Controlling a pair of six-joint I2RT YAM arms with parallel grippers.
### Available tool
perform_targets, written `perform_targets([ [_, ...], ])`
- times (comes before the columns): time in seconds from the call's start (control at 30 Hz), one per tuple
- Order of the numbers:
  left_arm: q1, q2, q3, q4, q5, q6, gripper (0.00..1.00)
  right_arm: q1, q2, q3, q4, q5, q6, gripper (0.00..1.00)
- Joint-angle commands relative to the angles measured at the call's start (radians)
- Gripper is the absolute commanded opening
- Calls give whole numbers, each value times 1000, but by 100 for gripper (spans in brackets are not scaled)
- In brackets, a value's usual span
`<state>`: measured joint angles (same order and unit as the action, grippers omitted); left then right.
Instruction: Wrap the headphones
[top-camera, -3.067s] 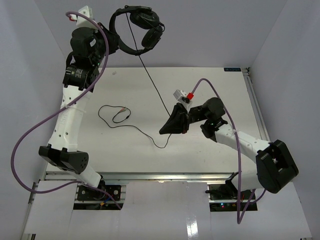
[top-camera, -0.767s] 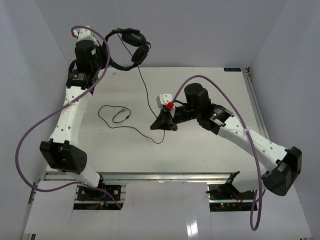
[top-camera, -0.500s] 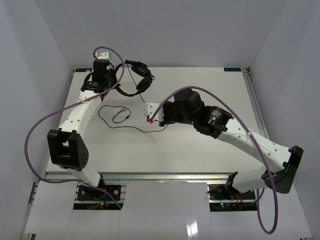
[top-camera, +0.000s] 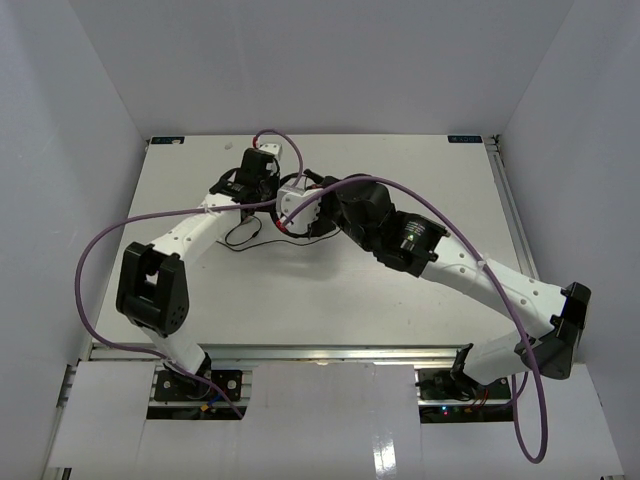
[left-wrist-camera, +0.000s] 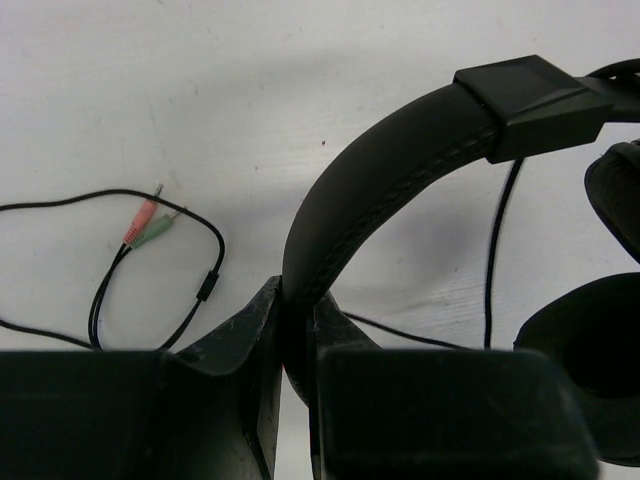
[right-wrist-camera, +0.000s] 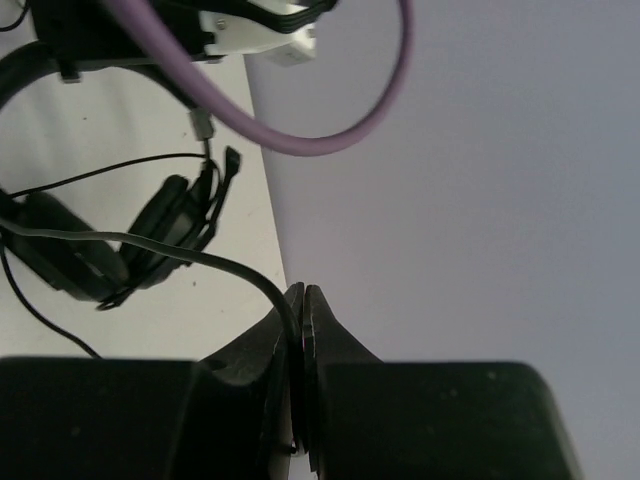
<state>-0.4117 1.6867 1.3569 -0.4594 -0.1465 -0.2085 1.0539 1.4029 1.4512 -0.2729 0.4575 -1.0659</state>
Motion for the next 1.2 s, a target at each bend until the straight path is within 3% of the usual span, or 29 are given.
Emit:
perform_targets([
  [0.0, -6, -86, -40, 44, 34, -1, 0, -29, -22, 55, 133, 86, -32, 8],
  [0.63, -23, -289, -178, -23, 21, 110, 0, -176, -32, 36, 179, -41, 38, 8],
  [1.17, -94, -345, -204, -55, 158, 106, 0, -208, 51, 72, 216, -244, 146, 8],
])
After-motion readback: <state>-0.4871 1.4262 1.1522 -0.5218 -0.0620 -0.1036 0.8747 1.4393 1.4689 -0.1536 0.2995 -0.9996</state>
